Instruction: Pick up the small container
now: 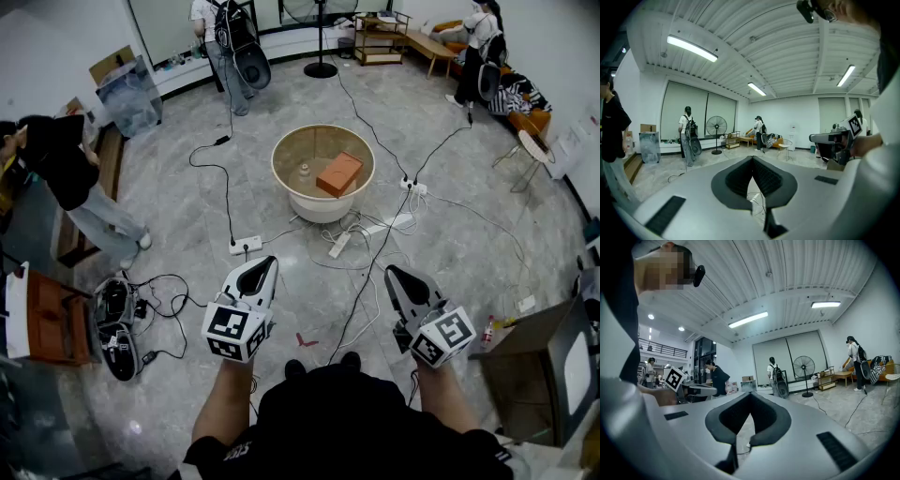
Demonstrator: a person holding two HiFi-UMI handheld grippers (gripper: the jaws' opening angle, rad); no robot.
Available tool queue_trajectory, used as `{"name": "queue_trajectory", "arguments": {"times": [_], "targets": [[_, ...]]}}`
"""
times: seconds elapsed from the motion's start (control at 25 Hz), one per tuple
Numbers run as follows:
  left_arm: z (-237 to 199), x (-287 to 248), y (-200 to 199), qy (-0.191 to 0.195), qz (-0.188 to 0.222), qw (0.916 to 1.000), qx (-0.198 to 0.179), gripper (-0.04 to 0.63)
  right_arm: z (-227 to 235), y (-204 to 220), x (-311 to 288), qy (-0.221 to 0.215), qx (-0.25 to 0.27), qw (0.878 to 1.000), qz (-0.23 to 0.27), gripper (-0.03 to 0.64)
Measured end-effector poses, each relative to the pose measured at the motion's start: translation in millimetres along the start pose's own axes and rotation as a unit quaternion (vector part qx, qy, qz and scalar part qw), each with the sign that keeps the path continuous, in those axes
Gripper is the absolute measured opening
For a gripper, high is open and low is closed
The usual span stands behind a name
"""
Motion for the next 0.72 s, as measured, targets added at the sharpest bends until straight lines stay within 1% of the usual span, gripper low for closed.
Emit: {"name": "queue_trajectory", "arguments": {"times": [0.12,0.24,0.4,0.6,0.72], "targets": [[9,-9,-1,0.012,0.001,0.9999,-0.003,0.015,5,-2,-3,-0.009,0.003,1.000,0.002,0.011],[19,-17,-3,0.014,0.002,0.9999,0.003,0.015,13,-4,-1,-0.017,0.004,1.000,0.005,0.011],[35,-23,-12,0.008,0.035,0.9993,0.010,0.017,27,-5,9,-0.026,0.000,1.000,0.007,0.011],[62,-41,-20,0.002,0.032,0.9995,-0.002,0.017,54,-3,32,-0.026,-0.014,0.999,0.013,0.011],[79,-51,-23,0.001,0.034,0.9994,0.001,0.017,68,-4,45,-0.030,-0.018,0.999,0.019,0.011]]}}
Point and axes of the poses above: the fingertips, and each gripper's own axes: x backward along the fingers, z to its right, y out of its underside, the point moved 8 cm from there along x, backward along the fingers, and after that the axes turned 4 degrees about -y, right-handed, at the moved point
